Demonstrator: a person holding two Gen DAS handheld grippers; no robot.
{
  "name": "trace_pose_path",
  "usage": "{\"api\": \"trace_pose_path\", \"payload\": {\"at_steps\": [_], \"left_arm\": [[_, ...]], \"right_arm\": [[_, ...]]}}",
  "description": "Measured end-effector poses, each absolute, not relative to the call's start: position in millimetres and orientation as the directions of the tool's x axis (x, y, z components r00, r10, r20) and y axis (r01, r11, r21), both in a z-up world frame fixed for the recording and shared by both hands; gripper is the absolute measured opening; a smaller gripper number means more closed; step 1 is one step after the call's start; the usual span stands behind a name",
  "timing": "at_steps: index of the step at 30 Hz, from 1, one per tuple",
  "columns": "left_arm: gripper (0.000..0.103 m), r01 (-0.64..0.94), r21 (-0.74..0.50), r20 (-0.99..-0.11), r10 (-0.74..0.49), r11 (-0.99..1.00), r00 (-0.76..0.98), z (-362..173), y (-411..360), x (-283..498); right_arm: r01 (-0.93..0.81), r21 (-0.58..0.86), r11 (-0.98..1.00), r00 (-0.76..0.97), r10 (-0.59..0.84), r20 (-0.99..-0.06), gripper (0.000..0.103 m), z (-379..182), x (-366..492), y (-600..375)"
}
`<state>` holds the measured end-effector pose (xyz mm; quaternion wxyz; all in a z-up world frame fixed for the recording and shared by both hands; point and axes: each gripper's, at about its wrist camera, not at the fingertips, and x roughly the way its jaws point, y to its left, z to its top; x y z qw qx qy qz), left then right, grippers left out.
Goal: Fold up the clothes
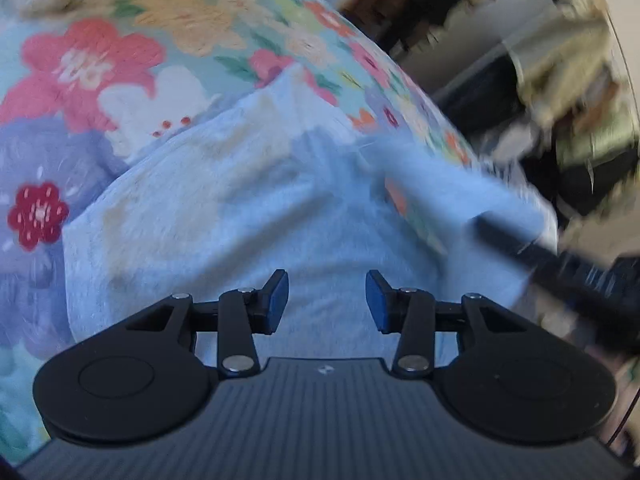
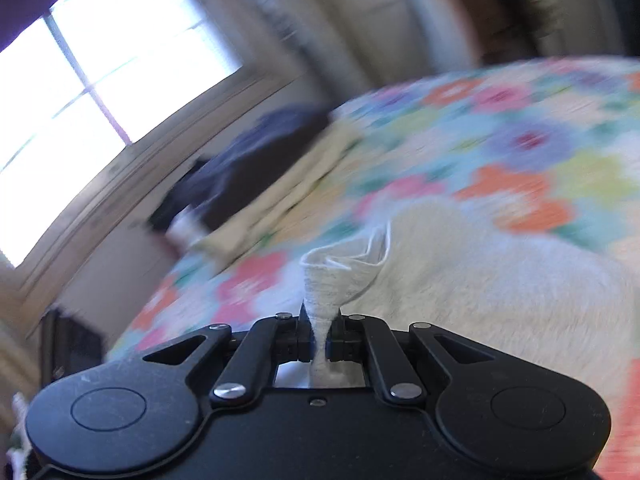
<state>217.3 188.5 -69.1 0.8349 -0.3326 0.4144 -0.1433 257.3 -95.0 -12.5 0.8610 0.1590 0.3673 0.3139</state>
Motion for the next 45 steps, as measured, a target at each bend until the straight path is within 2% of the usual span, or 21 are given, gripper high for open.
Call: {"api": "trace_pose_path", "payload": {"at_steps": [3,6,8,12,16,19,24,29,30,32,33,36,38,39,40,42,43,45], "left_arm": [[0.042,-0.085,-0.715,-0.586,-0.529,0.694,0.614,-95.6,198.6,215.4],[0.042,-0.162,-0.759,-0.591,-0.564,0.630,0.577,-120.1,205.7,214.6],[0.042,-0.171,-0.782,-0.570,-0.579,0.599,0.583,-124.6,205.6,218.1],[0.045,-0.152,-0.817,-0.524,-0.608,0.556,0.596,-124.2,201.5,225.5],[0.045,-0.149,-0.855,-0.474,-0.634,0.496,0.611,-125.4,201.9,223.5],[0.045,-0.119,-0.817,-0.492,-0.574,0.564,0.655,-108.5,201.5,215.8],[0.046,-0.081,-0.729,-0.538,-0.497,0.679,0.681,-89.5,203.8,212.3],[0.048,-0.148,-0.811,-0.509,-0.556,0.567,0.657,-107.7,220.7,215.6],[0.050,-0.152,-0.821,-0.498,-0.562,0.550,0.661,-109.6,222.8,215.4],[0.062,-0.127,-0.851,-0.449,-0.580,0.510,0.679,-109.1,224.8,215.4],[0.062,-0.117,-0.859,-0.436,-0.590,0.499,0.680,-108.4,224.5,216.9],[0.062,-0.110,-0.828,-0.481,-0.595,0.550,0.644,-108.8,214.0,222.3],[0.055,-0.108,-0.787,-0.538,-0.591,0.607,0.601,-111.8,204.4,225.3],[0.054,-0.113,-0.768,-0.563,-0.580,0.630,0.590,-113.1,201.2,225.3],[0.054,-0.118,-0.748,-0.586,-0.568,0.653,0.578,-114.4,198.0,225.3],[0.049,-0.123,-0.709,-0.628,-0.542,0.694,0.559,-115.5,193.1,225.3],[0.047,-0.123,-0.692,-0.642,-0.529,0.711,0.555,-115.1,191.5,225.2],[0.047,-0.120,-0.664,-0.664,-0.508,0.738,0.549,-113.6,188.4,224.6]], "right_arm": [[-0.443,0.496,0.747,0.436,0.663,-0.609,0.007,-50.1,262.5,-49.1],[-0.398,0.524,0.753,0.407,0.657,-0.635,0.007,-79.5,259.6,-43.1],[-0.377,0.559,0.739,0.407,0.674,-0.616,0.007,-88.0,256.7,-49.1],[-0.392,0.559,0.730,0.412,0.683,-0.603,0.007,-92.2,249.1,-54.2],[-0.504,0.468,0.726,0.440,0.682,-0.584,0.007,-81.8,239.0,-42.7],[-0.577,0.382,0.722,0.446,0.671,-0.593,0.008,-73.0,227.0,-30.5],[-0.658,0.329,0.677,0.417,0.692,-0.590,0.008,-72.5,221.7,-3.3],[-0.667,0.331,0.668,0.401,0.696,-0.595,0.008,-77.0,220.1,4.2],[-0.671,0.336,0.661,0.395,0.702,-0.593,0.008,-76.3,218.3,3.9],[-0.682,0.324,0.656,0.405,0.707,-0.580,0.009,-73.0,215.5,3.4],[-0.686,0.323,0.652,0.408,0.712,-0.572,0.010,-72.6,217.2,3.9],[-0.684,0.353,0.639,0.386,0.727,-0.567,0.014,-74.2,220.0,-0.6],[-0.676,0.363,0.642,0.383,0.726,-0.572,0.015,-70.4,214.6,-9.4],[-0.663,0.370,0.650,0.394,0.724,-0.565,0.020,-65.3,208.8,-18.9],[-0.651,0.377,0.659,0.409,0.723,-0.557,0.036,-60.2,203.1,-29.2],[-0.618,0.368,0.694,0.476,0.704,-0.528,0.057,-50.1,193.0,-57.9],[-0.600,0.353,0.718,0.504,0.682,-0.530,0.058,-47.1,189.8,-71.6],[-0.551,0.290,0.782,0.539,0.599,-0.591,0.058,-46.0,188.5,-96.0]]}}
